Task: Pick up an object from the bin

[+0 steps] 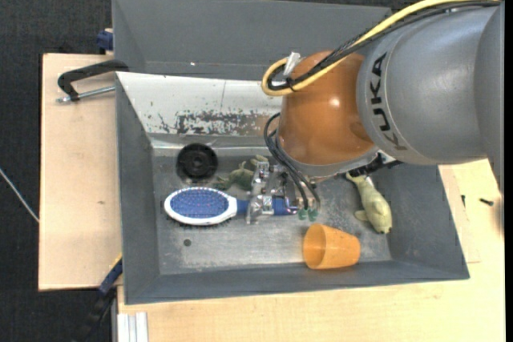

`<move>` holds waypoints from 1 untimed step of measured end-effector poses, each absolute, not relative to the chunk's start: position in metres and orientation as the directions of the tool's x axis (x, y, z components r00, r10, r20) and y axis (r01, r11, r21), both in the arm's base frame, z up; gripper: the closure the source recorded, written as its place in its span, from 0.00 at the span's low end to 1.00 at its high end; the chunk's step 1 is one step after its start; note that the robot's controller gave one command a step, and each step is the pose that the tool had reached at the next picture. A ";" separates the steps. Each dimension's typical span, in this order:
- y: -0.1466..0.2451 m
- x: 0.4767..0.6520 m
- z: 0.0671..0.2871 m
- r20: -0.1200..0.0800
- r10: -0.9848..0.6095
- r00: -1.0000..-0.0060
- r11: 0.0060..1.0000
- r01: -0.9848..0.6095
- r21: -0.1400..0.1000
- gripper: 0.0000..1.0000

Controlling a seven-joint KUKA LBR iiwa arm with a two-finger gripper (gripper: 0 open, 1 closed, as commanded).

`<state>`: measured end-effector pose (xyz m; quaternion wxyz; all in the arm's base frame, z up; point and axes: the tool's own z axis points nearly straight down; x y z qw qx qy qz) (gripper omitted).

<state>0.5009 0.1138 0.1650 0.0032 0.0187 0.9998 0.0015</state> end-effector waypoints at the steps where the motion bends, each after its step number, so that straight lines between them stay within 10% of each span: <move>1: 0.114 0.502 0.178 -0.005 0.037 -0.999 0.999 0.037 0.003 1.00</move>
Offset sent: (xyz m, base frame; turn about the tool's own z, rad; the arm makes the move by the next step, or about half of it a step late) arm 0.0001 -0.0001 0.0123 0.0000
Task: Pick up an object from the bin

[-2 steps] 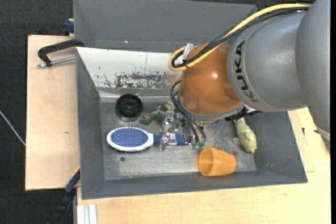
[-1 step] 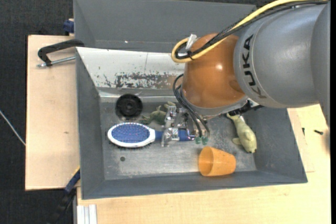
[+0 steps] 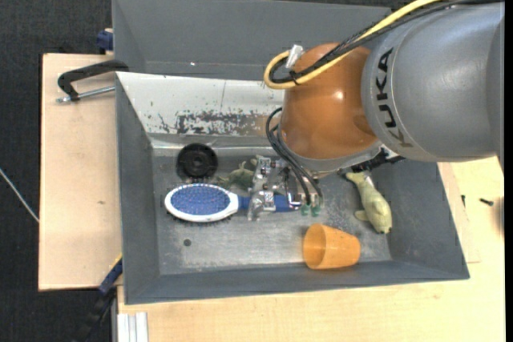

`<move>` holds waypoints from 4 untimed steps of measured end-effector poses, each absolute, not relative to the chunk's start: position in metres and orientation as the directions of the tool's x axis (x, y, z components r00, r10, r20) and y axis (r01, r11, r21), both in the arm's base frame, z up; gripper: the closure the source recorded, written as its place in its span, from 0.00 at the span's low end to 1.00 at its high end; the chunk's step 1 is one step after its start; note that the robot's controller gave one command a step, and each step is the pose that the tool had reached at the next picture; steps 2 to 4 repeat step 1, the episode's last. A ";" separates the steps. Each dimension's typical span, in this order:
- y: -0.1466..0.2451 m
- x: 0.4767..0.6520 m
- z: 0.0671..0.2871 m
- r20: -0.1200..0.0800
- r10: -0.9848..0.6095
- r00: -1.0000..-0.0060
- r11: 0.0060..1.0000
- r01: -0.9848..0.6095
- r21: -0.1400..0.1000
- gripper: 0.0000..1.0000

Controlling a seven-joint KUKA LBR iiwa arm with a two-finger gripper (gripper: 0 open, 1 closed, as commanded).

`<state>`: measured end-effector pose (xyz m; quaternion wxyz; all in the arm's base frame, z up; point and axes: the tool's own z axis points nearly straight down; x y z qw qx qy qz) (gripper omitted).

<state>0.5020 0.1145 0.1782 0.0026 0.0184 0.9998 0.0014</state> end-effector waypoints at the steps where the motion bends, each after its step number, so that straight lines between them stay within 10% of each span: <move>1: 0.115 0.503 0.184 -0.004 0.036 -0.999 0.999 0.036 0.003 1.00; 4: 0.115 0.503 0.184 -0.004 0.036 -0.999 0.999 0.036 0.003 1.00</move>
Offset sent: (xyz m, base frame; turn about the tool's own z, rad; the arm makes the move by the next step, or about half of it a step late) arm -0.0002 0.0000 0.0056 0.0000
